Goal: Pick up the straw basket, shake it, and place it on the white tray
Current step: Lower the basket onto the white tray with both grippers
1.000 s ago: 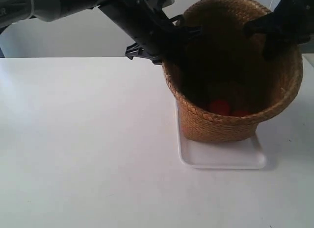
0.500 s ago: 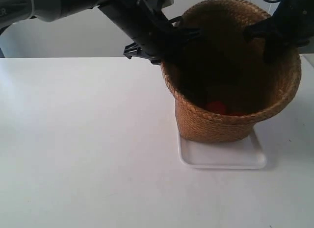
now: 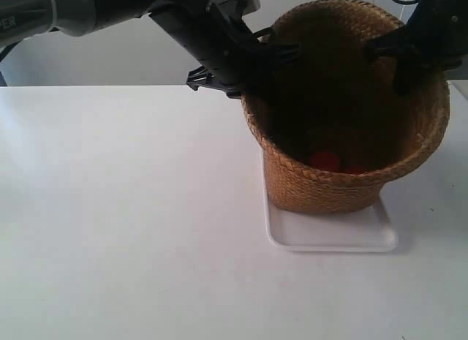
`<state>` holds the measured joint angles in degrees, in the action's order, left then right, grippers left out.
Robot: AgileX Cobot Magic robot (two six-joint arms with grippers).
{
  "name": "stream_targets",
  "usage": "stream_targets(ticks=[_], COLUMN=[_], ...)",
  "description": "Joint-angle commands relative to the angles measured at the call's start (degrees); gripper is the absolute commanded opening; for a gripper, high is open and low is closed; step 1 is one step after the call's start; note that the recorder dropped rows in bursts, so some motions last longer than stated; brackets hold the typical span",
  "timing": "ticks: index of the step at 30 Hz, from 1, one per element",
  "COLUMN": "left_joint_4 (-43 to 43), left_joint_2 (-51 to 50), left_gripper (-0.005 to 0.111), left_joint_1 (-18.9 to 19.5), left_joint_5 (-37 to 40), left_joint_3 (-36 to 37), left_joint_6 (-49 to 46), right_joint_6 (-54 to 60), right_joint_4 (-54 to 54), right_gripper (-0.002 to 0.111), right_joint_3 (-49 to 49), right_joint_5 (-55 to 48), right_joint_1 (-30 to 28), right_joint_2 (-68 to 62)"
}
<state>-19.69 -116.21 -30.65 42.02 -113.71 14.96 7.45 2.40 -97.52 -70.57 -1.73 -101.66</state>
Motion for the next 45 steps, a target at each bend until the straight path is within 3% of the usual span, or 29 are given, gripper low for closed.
stream_targets(ticks=[1, 6, 11, 21, 28, 37, 45], left_joint_4=[-3.78, -3.78, -3.78, -3.78, -3.78, -3.54, -3.41], left_joint_2=[0.67, 0.67, 0.67, 0.67, 0.67, 0.87, 0.87], left_gripper=[0.0, 0.0, 0.001, 0.045, 0.056, 0.067, 0.068], left_joint_1=[-0.83, -0.83, -0.83, -0.83, -0.83, -0.6, -0.35], left_joint_5=[-1.92, -1.57, -1.58, -1.58, -1.58, -1.68, 0.67], left_joint_3=[-1.06, -1.06, -1.06, -1.06, -1.06, -1.06, -1.58], left_joint_6=[-0.57, -1.88, -1.88, -4.51, -4.62, -4.62, -4.62], right_joint_6=[-0.11, -0.11, -0.11, -0.11, -0.11, -0.11, -0.08], right_joint_4=[0.56, 0.46, 0.35, 0.35, 0.22, -0.88, -0.88], right_gripper=[0.0, 0.002, 0.016, 0.039, 0.059, 0.07, 0.07], right_joint_3=[0.31, 0.31, 0.31, 0.31, 0.31, 0.31, 0.2], right_joint_5=[0.6, 0.6, 0.6, 0.6, 0.6, 0.6, 2.99], right_joint_1=[0.04, 0.04, 0.04, 0.04, 0.04, 0.04, 0.04], right_joint_2=[-0.83, -1.41, -1.41, -1.41, -1.41, -1.41, -1.08])
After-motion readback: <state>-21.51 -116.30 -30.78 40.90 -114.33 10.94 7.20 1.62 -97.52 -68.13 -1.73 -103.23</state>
